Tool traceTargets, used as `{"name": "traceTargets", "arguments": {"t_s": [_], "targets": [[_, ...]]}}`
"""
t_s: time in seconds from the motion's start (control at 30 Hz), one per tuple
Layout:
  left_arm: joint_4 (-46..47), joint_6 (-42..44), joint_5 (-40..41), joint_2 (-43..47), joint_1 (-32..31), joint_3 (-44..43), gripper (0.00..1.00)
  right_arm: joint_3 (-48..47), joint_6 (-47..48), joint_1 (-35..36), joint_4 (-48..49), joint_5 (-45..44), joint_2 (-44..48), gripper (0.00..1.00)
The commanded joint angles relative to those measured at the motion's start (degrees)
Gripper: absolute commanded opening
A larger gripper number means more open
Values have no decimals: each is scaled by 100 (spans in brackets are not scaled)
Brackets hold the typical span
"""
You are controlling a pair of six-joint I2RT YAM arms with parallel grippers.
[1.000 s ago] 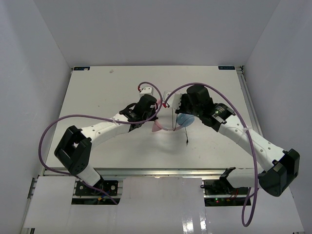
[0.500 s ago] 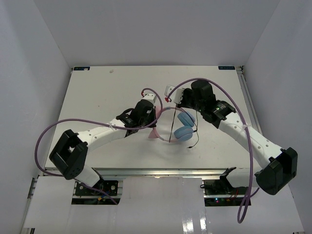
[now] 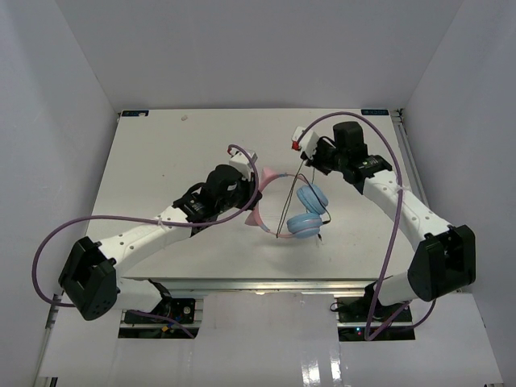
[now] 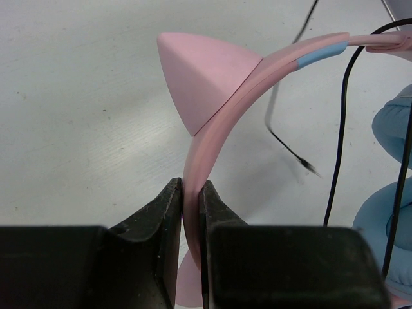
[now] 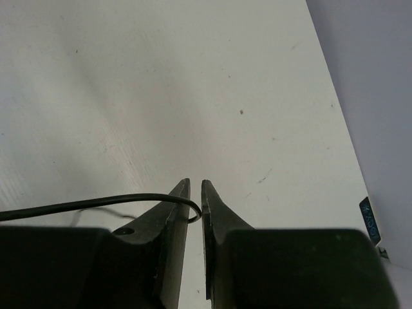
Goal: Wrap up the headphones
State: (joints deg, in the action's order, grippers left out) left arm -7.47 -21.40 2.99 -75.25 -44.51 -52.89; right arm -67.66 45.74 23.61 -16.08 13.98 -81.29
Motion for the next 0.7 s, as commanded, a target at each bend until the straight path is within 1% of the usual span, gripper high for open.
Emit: {"name": "traceTargets", "arguments": {"t_s": [0.0, 0.13, 0.23, 0.47, 0.67], "targets": [[328, -30, -290, 438, -49, -1, 0, -57, -382, -276, 320, 879, -72, 19], [269, -33, -304, 558, -49, -126, 0, 107, -647, -510, 301, 1684, -169, 19], [195, -65, -492, 619, -49, -315, 0, 268, -787, -579, 319, 2401, -219, 18], [-149, -127, -519, 634, -67, -898, 0, 437, -1381, -639, 429, 4091, -449, 18], [-591, -127, -381, 561, -99, -1410, 0, 622, -1901, -639, 854, 4974, -564, 19]]}}
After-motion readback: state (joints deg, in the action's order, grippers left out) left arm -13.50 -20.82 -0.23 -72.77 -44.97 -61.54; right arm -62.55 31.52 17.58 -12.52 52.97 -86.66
